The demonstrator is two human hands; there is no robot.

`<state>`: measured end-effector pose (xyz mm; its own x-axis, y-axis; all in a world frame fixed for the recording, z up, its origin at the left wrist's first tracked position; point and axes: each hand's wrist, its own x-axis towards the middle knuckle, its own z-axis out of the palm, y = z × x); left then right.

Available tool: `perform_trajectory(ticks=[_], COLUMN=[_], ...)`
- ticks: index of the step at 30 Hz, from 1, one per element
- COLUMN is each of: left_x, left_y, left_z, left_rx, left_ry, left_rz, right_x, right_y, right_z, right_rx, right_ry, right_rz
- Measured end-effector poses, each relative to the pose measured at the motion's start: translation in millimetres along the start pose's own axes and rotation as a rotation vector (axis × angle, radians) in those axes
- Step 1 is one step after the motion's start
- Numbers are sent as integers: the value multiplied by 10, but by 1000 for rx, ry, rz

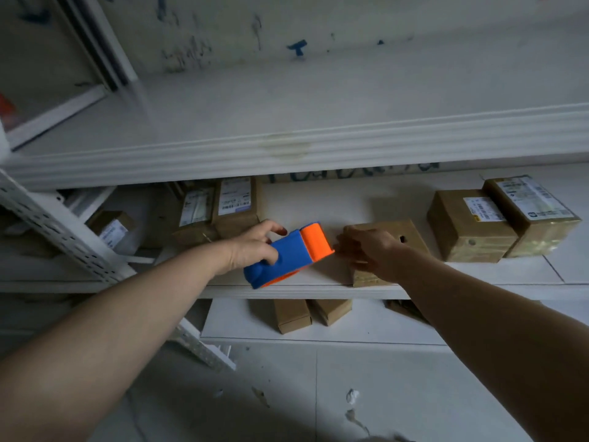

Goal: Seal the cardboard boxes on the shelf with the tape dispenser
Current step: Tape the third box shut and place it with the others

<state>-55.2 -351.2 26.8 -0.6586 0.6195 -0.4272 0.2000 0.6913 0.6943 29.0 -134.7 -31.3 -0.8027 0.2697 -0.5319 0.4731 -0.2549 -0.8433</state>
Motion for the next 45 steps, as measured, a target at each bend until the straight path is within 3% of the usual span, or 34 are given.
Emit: perform_trajectory(ticks=[3,7,10,14,17,27,31,36,39,45], left_x=[-86,-97,-75,-24,74,433,609,812,854,731], left_y=[-6,-14,57,185,260,572,658,777,733,517], left_z=[17,50,108,263,382,358,325,413,429,275], left_rx=[38,77,329,706,845,697,663,661,660,671], left_ry=[-77,-146,-119,30,118,122,146,121,92,-4], left_rz=[22,29,72,212,298,296,266,192,142,60], right_x=[-109,-209,-238,-277,-295,-262,-137,117,171,216], right_y=[62,136,189,313,374,91,-37,18,103,245], right_z=[-15,-49,-55,-78,-164,-1151,-1379,-1496,-1461,-1160], right_rx=[30,60,86,-40,-60,-37,-87,97,204,194], right_ry=[-162,-232,-138,108,264,542,457,394,328,237], right_rz=[24,-71,-104,-132,-192,-238,-180,-86,-41,-39])
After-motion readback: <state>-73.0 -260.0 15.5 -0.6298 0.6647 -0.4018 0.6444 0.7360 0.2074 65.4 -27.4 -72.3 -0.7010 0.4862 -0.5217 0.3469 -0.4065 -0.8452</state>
